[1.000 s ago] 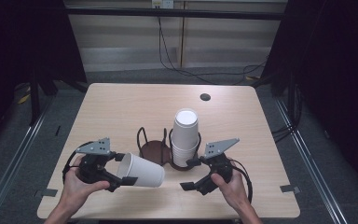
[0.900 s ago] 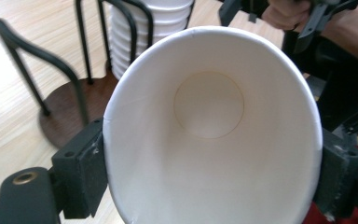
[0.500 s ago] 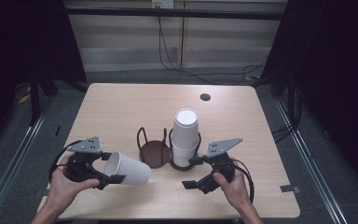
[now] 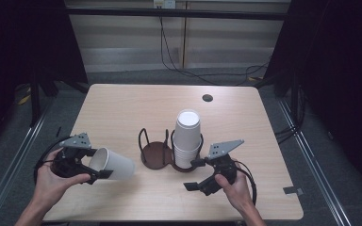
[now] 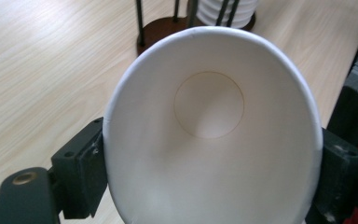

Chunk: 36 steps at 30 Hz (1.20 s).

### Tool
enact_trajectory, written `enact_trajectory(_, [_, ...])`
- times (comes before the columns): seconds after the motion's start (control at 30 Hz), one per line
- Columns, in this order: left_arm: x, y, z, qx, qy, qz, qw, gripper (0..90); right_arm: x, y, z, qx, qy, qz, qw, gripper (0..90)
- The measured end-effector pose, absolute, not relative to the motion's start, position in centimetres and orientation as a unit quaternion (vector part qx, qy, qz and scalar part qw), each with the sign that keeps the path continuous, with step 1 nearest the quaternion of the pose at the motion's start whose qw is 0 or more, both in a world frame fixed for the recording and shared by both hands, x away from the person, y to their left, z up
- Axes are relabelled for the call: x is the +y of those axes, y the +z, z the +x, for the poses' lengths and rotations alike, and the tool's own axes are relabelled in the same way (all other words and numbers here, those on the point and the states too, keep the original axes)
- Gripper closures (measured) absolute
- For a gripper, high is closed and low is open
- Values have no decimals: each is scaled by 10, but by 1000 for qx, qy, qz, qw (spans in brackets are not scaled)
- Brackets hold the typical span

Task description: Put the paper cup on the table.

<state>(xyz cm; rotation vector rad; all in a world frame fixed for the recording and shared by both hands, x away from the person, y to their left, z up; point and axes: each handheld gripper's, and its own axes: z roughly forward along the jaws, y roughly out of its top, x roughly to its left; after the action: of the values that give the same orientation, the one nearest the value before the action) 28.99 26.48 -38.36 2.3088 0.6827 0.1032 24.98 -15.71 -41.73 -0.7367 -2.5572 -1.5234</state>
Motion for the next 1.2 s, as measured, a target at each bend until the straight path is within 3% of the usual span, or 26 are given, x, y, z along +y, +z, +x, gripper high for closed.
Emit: enact_trajectory(1.2, [241,-361,352,284,78,932,209,144,-154,-421,250,-838,-489,-239,40,141])
